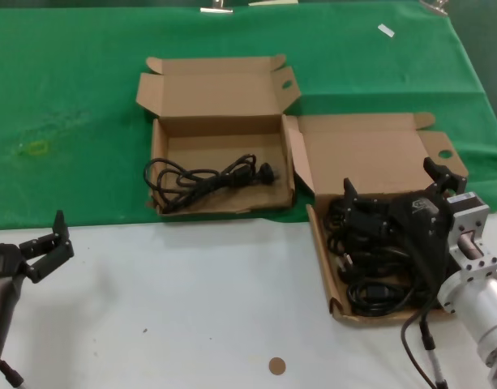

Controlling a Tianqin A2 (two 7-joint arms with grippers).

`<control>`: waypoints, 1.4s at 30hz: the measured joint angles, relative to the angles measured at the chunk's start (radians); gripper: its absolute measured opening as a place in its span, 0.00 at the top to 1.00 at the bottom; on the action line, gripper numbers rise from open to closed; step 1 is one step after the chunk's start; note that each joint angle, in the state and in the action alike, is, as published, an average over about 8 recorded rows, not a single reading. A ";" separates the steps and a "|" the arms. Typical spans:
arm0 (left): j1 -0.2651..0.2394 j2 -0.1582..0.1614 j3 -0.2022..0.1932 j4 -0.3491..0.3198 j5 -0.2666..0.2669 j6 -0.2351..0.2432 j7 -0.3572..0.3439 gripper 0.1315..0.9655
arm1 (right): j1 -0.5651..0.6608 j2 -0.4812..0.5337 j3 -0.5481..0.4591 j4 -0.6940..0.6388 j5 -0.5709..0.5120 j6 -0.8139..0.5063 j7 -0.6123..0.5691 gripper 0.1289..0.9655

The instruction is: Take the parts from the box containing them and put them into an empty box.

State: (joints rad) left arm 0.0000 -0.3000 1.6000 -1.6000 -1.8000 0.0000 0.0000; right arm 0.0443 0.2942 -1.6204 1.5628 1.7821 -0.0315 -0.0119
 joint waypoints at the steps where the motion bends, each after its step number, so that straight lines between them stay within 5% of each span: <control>1: 0.000 0.000 0.000 0.000 0.000 0.000 0.000 0.00 | 0.000 0.000 0.000 0.000 0.000 0.000 0.000 0.00; 42: 0.000 0.000 0.000 0.000 0.000 0.000 0.000 0.00 | 0.000 0.000 0.000 0.000 0.000 0.000 0.000 0.00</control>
State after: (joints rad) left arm 0.0000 -0.3000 1.6000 -1.6000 -1.8000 0.0000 0.0000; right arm 0.0443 0.2942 -1.6204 1.5628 1.7821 -0.0315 -0.0119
